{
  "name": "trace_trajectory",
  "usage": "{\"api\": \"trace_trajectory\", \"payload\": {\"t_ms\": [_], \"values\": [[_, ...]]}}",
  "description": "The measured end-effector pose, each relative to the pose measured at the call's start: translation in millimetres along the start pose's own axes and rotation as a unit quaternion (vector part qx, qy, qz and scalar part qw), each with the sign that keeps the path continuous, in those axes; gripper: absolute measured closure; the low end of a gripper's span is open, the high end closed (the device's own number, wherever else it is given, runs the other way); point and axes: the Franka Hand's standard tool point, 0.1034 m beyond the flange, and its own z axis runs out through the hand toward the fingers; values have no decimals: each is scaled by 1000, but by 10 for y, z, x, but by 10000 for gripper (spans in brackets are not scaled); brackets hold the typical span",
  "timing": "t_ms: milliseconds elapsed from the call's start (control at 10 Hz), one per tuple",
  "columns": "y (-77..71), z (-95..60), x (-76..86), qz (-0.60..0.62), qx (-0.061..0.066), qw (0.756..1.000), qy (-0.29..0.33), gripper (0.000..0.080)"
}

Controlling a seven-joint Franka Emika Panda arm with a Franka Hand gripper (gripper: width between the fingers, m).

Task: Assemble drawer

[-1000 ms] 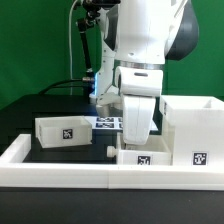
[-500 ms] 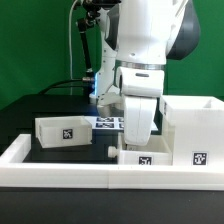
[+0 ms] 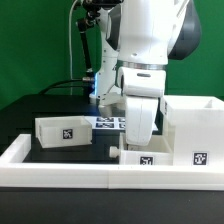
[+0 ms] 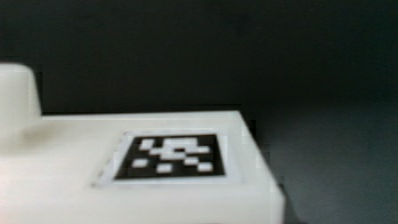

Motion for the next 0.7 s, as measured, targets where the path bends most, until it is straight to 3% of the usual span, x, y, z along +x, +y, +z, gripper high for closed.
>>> {"api": "trace_trajectory", "payload": {"t_ms": [700], "values": [[-4,-9,115,-2,1,1000,4,758]]}}
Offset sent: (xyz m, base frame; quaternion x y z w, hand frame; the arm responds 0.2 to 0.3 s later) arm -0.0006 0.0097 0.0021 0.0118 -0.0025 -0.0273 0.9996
